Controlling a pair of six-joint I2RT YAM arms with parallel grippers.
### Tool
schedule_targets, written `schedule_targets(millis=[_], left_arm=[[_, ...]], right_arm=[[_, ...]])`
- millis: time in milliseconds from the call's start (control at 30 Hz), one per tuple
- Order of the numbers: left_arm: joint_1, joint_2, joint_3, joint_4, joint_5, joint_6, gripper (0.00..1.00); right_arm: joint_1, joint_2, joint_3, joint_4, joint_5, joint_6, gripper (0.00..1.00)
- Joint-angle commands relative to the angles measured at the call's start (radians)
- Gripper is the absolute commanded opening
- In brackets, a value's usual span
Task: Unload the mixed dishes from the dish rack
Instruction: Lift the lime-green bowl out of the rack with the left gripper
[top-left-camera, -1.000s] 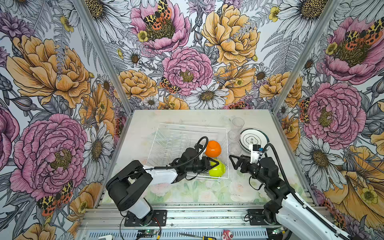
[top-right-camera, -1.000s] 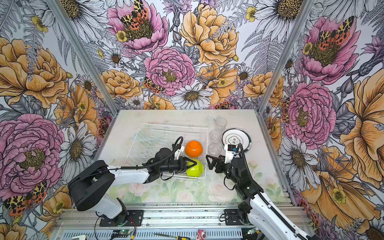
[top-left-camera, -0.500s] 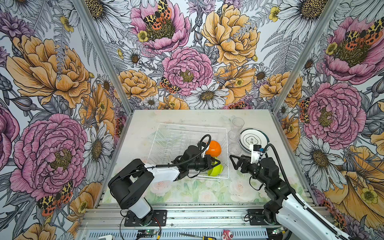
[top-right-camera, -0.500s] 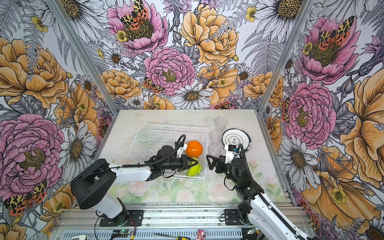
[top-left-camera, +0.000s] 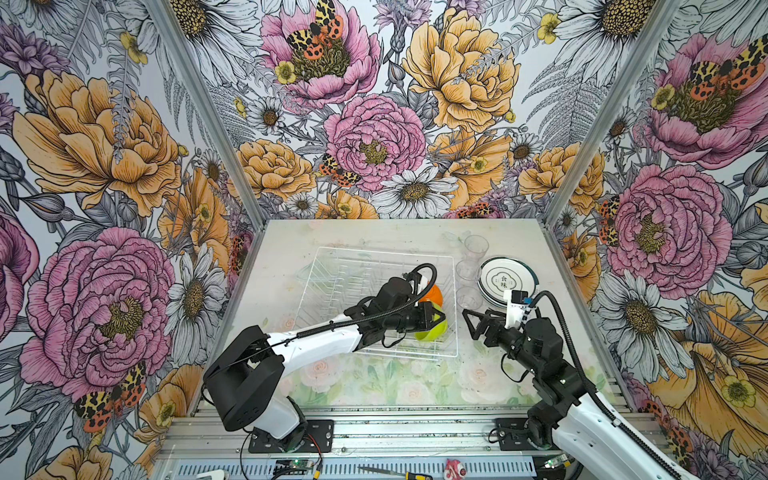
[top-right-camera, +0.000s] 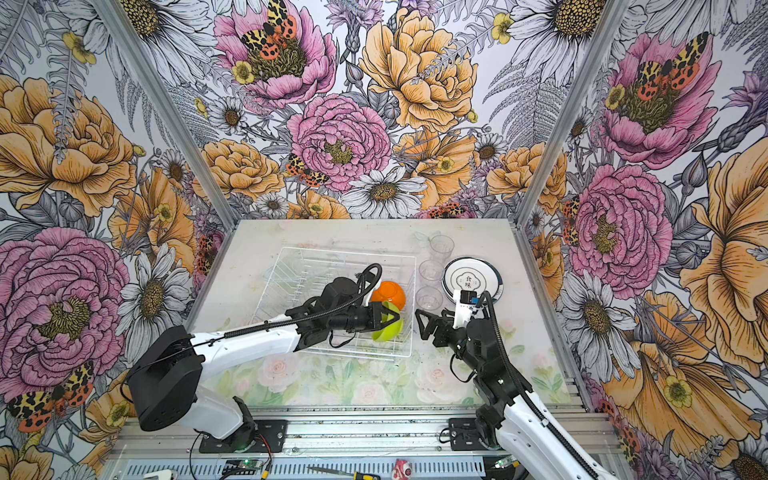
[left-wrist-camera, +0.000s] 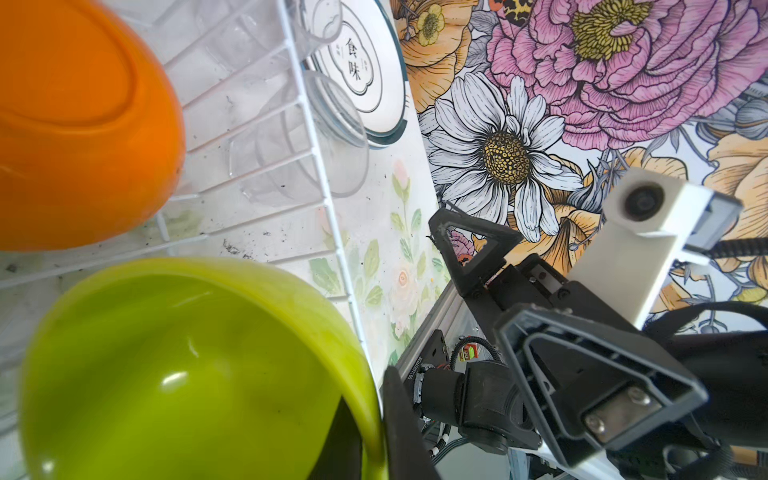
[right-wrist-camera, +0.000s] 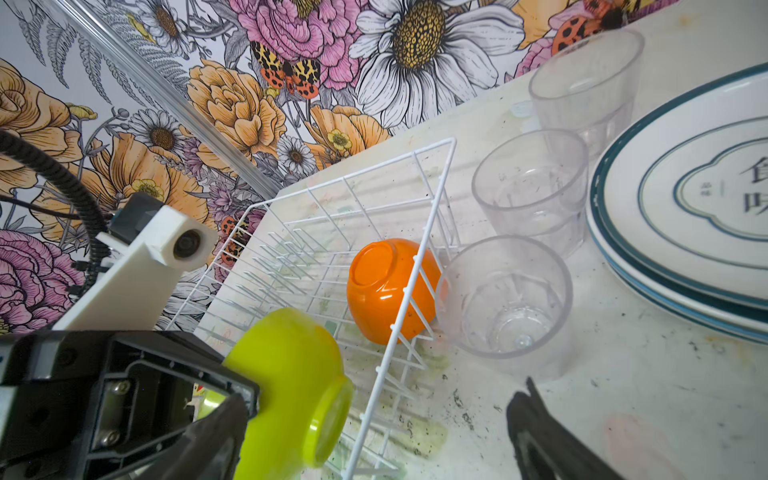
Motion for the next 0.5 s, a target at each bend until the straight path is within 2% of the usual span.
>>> schedule_targets(millis=[0, 167, 300, 367, 467], left_arm=[[-0.037, -0.036, 0.086, -0.073, -0.071, 0.109, 0.00], [-0.065, 0.011, 0.170, -0.088, -0.051, 0.136, 0.00], [-0.092, 0.065, 0.245, -0.131, -0.045, 0.177, 0.00], [-0.102, 0.097, 0.280, -0.142, -0.033, 0.184, 0.00], [-0.113, 0.136, 0.314, -0.142, -0.029, 0.185, 0.00]], right_arm=[[-0.003, -0.136, -0.022, 0.020, 0.114, 0.034, 0.98], [-0.004, -0.505, -0.103, -0.008, 0.244, 0.034, 0.99], [-0.005, -0.428, -0.032, 0.018, 0.209, -0.006, 0.99], [-0.005, -0.461, -0.043, 0.066, 0.202, -0.025, 1.00], [-0.006, -0.501, -0.018, 0.039, 0.224, -0.077, 1.00]])
